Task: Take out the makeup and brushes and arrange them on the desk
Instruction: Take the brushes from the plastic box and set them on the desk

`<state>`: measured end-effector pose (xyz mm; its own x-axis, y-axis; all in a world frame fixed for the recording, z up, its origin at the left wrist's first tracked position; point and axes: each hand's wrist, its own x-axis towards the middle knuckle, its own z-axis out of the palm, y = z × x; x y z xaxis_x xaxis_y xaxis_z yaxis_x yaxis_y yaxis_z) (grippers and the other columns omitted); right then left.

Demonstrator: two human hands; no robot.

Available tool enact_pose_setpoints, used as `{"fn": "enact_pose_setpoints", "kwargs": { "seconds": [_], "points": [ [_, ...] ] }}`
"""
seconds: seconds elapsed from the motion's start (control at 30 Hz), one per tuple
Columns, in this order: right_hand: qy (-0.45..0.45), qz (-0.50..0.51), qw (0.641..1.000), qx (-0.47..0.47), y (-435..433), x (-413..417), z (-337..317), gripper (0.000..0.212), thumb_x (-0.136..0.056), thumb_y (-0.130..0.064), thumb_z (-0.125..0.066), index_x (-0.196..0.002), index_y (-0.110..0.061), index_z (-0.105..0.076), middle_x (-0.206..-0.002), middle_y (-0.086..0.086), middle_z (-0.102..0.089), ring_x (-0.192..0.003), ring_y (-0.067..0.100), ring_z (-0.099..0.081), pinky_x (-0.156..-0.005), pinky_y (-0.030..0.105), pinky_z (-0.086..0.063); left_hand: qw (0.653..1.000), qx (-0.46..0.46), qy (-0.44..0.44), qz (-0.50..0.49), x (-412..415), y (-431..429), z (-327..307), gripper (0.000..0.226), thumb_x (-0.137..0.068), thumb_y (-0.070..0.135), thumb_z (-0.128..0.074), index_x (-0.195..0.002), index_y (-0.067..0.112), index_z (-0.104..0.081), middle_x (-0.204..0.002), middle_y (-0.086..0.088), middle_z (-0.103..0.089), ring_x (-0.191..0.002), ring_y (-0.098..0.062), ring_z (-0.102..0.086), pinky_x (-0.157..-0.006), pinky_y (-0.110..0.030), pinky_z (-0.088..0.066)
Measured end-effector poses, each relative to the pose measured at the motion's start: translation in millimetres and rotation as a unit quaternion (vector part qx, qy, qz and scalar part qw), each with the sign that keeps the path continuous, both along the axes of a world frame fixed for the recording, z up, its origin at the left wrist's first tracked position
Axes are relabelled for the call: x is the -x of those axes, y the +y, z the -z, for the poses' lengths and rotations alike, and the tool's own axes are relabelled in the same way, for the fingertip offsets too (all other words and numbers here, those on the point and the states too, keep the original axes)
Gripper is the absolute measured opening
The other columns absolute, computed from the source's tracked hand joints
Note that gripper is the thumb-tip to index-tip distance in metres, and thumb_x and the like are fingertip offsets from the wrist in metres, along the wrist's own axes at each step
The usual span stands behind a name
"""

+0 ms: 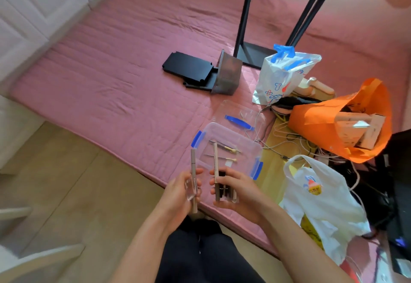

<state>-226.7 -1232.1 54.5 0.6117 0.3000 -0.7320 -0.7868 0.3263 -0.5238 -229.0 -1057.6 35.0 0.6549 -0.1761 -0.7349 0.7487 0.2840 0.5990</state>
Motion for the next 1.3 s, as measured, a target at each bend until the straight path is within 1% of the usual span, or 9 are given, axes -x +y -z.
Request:
{"fn": "enact_pose_setpoints", "kwargs": {
  "seconds": [0.17,0.37,0.5,0.63,0.73,0.83,0.97,1.07,1.3],
  "points": [
    [0.004,-0.052,0.999,0.010,33,11,-25,0.020,-0.093,-0.004,-0.054,-0.111,0.000,-0.060,-0.085,0.012,-0.062,-0.070,0.020,-0.063,-0.061,0.033,-0.056,0.997,0.016,-0.008,-0.081,29,30,-28,0.033,-0.093,0.010,-0.041,-0.118,0.000,-0.060,-0.076,-0.008,-0.051,-0.063,-0.017,-0.045,-0.058,-0.031,-0.041],
    [-0.014,-0.127,0.991,0.030,77,16,-45,0.022,-0.093,-0.002,-0.052,-0.114,0.003,-0.058,-0.083,0.012,-0.062,-0.072,0.023,-0.060,-0.076,0.044,-0.047,0.987,-0.018,-0.044,-0.155,61,65,-52,0.028,-0.094,-0.001,-0.040,-0.117,-0.001,-0.057,-0.079,-0.010,-0.046,-0.067,-0.017,-0.045,-0.060,-0.031,-0.040],
    [-0.020,-0.175,0.984,0.025,104,21,-51,0.020,-0.093,-0.004,-0.052,-0.112,0.000,-0.060,-0.083,0.011,-0.063,-0.077,0.025,-0.059,-0.080,0.044,-0.047,0.977,-0.008,-0.048,-0.210,81,90,-60,0.027,-0.095,-0.004,-0.040,-0.117,-0.001,-0.055,-0.080,-0.011,-0.044,-0.069,-0.019,-0.042,-0.064,-0.033,-0.039],
    [-0.030,-0.213,0.976,0.044,136,25,-52,0.019,-0.093,-0.005,-0.054,-0.110,-0.002,-0.061,-0.081,0.009,-0.063,-0.074,0.021,-0.060,-0.071,0.036,-0.051,0.971,-0.028,-0.041,-0.232,99,117,-65,0.026,-0.095,-0.001,-0.049,-0.118,0.005,-0.057,-0.094,-0.011,-0.060,-0.084,-0.021,-0.058,-0.076,-0.034,-0.049],
    [-0.081,-0.263,0.955,0.112,165,32,-50,0.017,-0.090,-0.006,-0.055,-0.106,-0.004,-0.060,-0.074,0.005,-0.059,-0.063,0.012,-0.058,-0.062,0.029,-0.051,0.968,-0.047,-0.036,-0.244,113,140,-67,0.024,-0.093,0.002,-0.055,-0.115,0.010,-0.060,-0.097,-0.006,-0.070,-0.085,-0.016,-0.068,-0.083,-0.035,-0.053],
    [-0.096,-0.295,0.944,0.116,199,41,-50,0.014,-0.086,-0.009,-0.058,-0.099,-0.008,-0.063,-0.069,0.001,-0.059,-0.058,0.008,-0.058,-0.058,0.027,-0.050,0.964,-0.058,-0.026,-0.257,128,165,-69,0.024,-0.093,0.005,-0.058,-0.115,0.012,-0.061,-0.099,-0.007,-0.071,-0.083,-0.015,-0.068,-0.079,-0.034,-0.052],
    [-0.097,-0.319,0.937,0.107,247,53,-52,0.013,-0.084,-0.013,-0.059,-0.086,-0.022,-0.069,-0.074,0.000,-0.066,-0.065,0.012,-0.060,-0.061,0.031,-0.051,0.954,-0.067,-0.017,-0.291,148,203,-71,0.024,-0.092,0.008,-0.061,-0.115,0.014,-0.062,-0.108,-0.010,-0.072,-0.091,-0.020,-0.067,-0.089,-0.041,-0.051],
    [-0.110,-0.337,0.929,0.103,282,60,-55,0.009,-0.087,-0.012,-0.059,-0.094,-0.015,-0.064,-0.077,0.001,-0.067,-0.064,0.013,-0.060,-0.060,0.030,-0.050,0.946,-0.075,-0.013,-0.315,162,234,-74,0.024,-0.090,0.010,-0.063,-0.113,0.016,-0.063,-0.105,-0.009,-0.073,-0.093,-0.022,-0.068,-0.090,-0.042,-0.051],
    [-0.134,-0.368,0.911,0.125,365,77,-57,0.013,-0.082,-0.007,-0.059,-0.094,-0.011,-0.060,-0.069,0.006,-0.057,-0.055,0.012,-0.054,-0.055,0.026,-0.048,0.934,-0.088,-0.007,-0.347,191,308,-78,0.021,-0.090,0.010,-0.063,-0.109,0.018,-0.064,-0.102,-0.009,-0.073,-0.087,-0.020,-0.068,-0.085,-0.042,-0.053]
  ]
}}
